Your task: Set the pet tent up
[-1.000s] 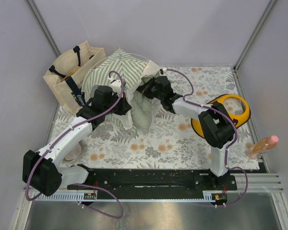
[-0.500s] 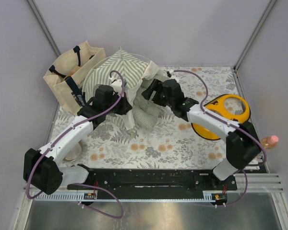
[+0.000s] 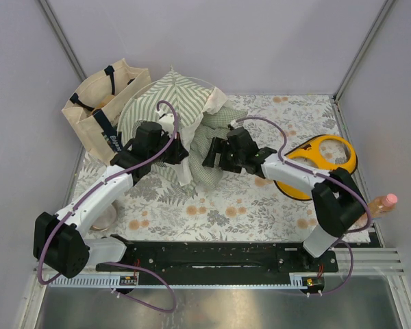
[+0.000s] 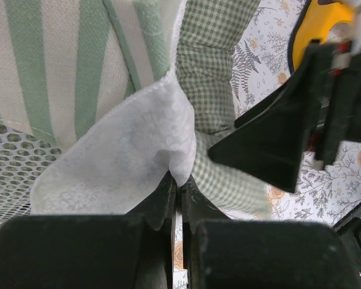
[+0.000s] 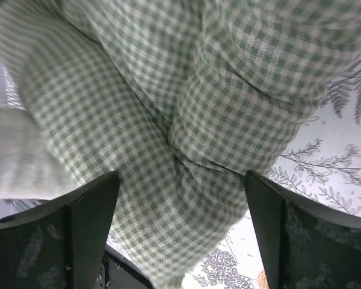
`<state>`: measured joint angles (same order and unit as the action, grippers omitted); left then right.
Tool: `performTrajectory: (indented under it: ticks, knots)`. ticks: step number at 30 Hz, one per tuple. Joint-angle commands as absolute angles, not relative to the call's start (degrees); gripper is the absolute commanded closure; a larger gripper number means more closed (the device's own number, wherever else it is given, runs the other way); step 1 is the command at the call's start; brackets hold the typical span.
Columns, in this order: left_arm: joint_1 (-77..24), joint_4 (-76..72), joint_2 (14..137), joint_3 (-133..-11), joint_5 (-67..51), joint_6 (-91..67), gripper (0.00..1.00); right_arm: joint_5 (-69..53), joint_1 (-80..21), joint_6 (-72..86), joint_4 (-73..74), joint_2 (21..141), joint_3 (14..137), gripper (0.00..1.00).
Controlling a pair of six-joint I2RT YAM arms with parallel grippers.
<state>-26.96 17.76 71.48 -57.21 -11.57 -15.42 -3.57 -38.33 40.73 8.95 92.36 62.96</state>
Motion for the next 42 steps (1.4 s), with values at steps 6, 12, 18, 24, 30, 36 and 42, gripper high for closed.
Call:
performTrajectory:
  ticks: [6, 12, 18, 24, 30, 36, 42]
  knots:
    - [-27.25, 22.5, 72.69, -57.13, -11.95, -14.85, 1.0, -20.03, -39.02, 46.05, 5.37, 101.34, 71.01, 0.85]
    - [-27.25, 22.76, 72.6, -57.22, -12.04, -14.5, 1.0, -19.69, -38.76, 47.81, 0.53, 100.64, 74.0, 1.0]
    - [-27.16, 23.47, 72.33, -58.01, -12.22, -14.33, 1.0, -16.53, -35.6, 60.36, -21.59, 98.43, 67.42, 1.0]
    - [-27.16, 24.34, 71.81, -58.62, -12.83, -14.24, 1.0, -18.71, -35.07, 71.62, -38.13, 105.98, 69.86, 1.0]
    - [-26.98, 24.43, 71.63, -59.06, -12.57, -14.24, 1.0, -18.55, -37.88, 62.85, -24.02, 108.1, 72.95, 1.0]
    - [-26.98, 24.17, 71.81, -59.33, -13.09, -14.33, 1.0, -12.15, -38.58, 53.01, -11.18, 103.65, 65.49, 0.84]
    - [-26.89, 23.64, 72.16, -58.89, -14.5, -14.41, 1.0, 3.84, -38.15, 40.8, 5.61, 88.0, 66.35, 0.23]
